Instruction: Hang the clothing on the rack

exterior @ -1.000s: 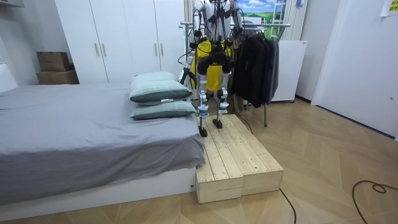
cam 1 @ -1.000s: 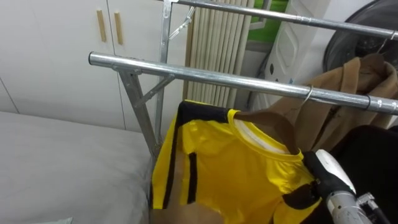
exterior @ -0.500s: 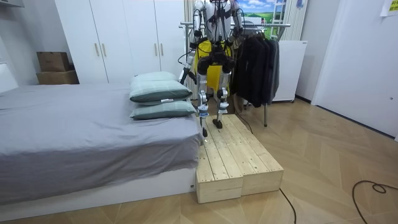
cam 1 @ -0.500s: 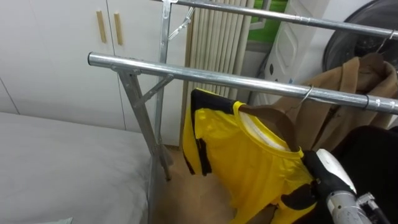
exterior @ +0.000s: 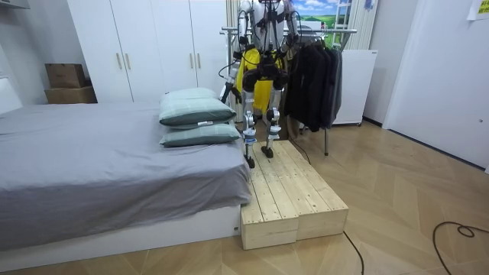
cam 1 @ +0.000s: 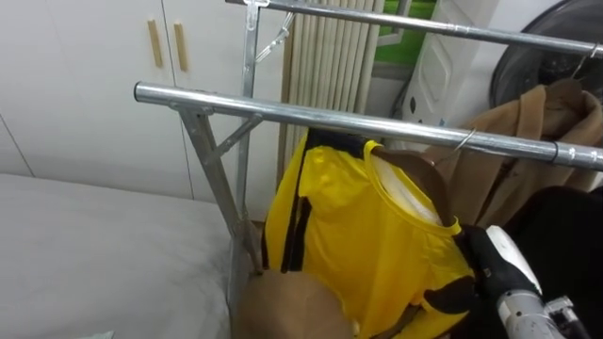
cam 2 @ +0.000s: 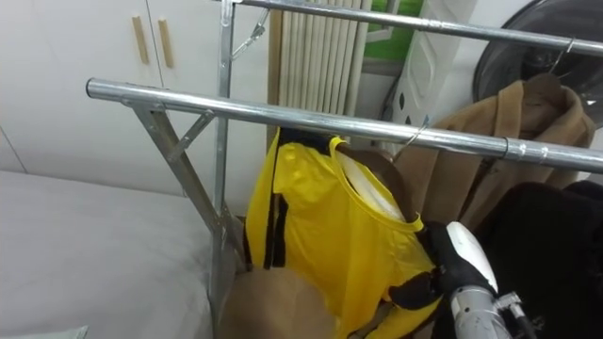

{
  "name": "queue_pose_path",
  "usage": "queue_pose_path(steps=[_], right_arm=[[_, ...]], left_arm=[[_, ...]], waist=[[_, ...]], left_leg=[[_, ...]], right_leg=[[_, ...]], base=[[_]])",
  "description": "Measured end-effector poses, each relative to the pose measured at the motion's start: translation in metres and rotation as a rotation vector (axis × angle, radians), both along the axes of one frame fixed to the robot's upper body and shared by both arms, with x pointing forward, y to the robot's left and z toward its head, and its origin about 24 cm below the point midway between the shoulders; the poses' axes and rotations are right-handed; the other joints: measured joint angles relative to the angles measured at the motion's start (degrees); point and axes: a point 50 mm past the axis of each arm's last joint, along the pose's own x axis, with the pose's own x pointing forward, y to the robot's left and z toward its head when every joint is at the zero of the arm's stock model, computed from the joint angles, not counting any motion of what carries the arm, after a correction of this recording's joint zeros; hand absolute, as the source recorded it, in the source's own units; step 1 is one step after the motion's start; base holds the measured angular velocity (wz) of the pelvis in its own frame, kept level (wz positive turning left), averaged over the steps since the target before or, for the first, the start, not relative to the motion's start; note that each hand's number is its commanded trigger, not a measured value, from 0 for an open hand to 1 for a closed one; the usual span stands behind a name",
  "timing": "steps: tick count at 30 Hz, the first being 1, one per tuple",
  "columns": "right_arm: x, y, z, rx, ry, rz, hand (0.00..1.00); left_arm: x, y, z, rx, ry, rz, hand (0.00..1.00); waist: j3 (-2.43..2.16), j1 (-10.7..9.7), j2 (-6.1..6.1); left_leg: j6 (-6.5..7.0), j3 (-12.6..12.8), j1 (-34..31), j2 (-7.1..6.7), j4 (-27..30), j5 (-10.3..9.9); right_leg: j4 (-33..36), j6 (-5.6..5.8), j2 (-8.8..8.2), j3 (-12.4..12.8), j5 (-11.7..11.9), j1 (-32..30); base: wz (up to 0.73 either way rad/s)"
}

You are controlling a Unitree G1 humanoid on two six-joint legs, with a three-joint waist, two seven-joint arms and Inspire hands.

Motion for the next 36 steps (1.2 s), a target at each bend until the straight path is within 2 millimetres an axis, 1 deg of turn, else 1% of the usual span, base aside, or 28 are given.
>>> queue_pose_path(steps=[4, 10, 13, 14, 20, 33, 36], right_arm=[[-0.0003, 0.0005, -0.0005, 0.084, -0.022, -0.042, 0.0], [-0.0007, 0.0012, -0.0014, 0.234, -0.051, -0.107, 0.0], [-0.0008, 0.0017, -0.0002, 0.302, -0.067, -0.124, 0.0], [-0.0006, 0.002, 0.0004, 0.321, -0.076, -0.125, 0.0], [-0.0002, 0.0024, 0.0018, 0.365, -0.097, -0.13, 0.0], [-0.001, 0.0017, 0.0017, 0.426, -0.117, -0.163, 0.0], [-0.0045, 0.0012, 0.0023, 0.437, -0.135, -0.176, 0.0]], left_arm=[[-0.0011, -0.0006, -0.0001, -0.001, 0.001, 0.004, 0.0], [-0.0014, -0.0002, 0.0, 0.0, 0.001, 0.008, 0.0], [-0.0015, -0.0004, -0.0001, -0.001, 0.001, 0.008, 0.0], [-0.0015, -0.0006, -0.0002, -0.001, 0.001, 0.008, 0.0], [-0.0016, -0.0037, -0.0011, -0.009, 0.001, 0.01, 0.0], [-0.0014, -0.0039, -0.0012, -0.009, 0.0, 0.01, 0.0], [-0.0016, -0.0043, -0.0013, -0.011, 0.0, 0.011, 0.0]], waist=[[-0.11, 0.02, 0.4], [-0.09, -0.34, 0.42], [-0.02, -0.44, 0.59], [-0.07, -0.46, 0.72], [-0.32, -0.63, 1.45], [-0.31, -0.82, 1.51], [-0.31, -0.82, 1.51]], left_leg=[[-0.08, 0.08, 0.27, 0.07, -0.01, 0.01], [-0.2, 0.04, 0.31, 0.06, 0.06, 0.1], [-0.19, 0.05, 0.35, 0.05, 0.08, 0.1], [-0.2, 0.05, 0.35, 0.05, 0.08, 0.1], [-0.29, 0.05, 0.46, 0.04, 0.05, 0.17], [-0.31, 0.05, 0.49, 0.01, 0.02, 0.17], [-0.31, 0.06, 0.61, 0.01, -0.03, 0.18]], right_leg=[[0.09, -0.03, -0.14, 0.1, 0.01, 0.15], [0.76, -0.18, -0.2, 0.09, -0.19, -0.02], [0.74, -0.2, -0.18, 0.23, -0.2, -0.02], [0.74, -0.21, -0.17, 0.27, -0.2, -0.02], [0.86, -0.22, -0.14, 0.28, -0.18, -0.02], [0.89, -0.24, -0.09, 0.46, -0.19, -0.04], [0.89, -0.24, -0.08, 0.51, -0.19, 0.0]], base=[[0.0], [0.0], [0.0], [0.0], [0.0], [0.0], [0.0]])
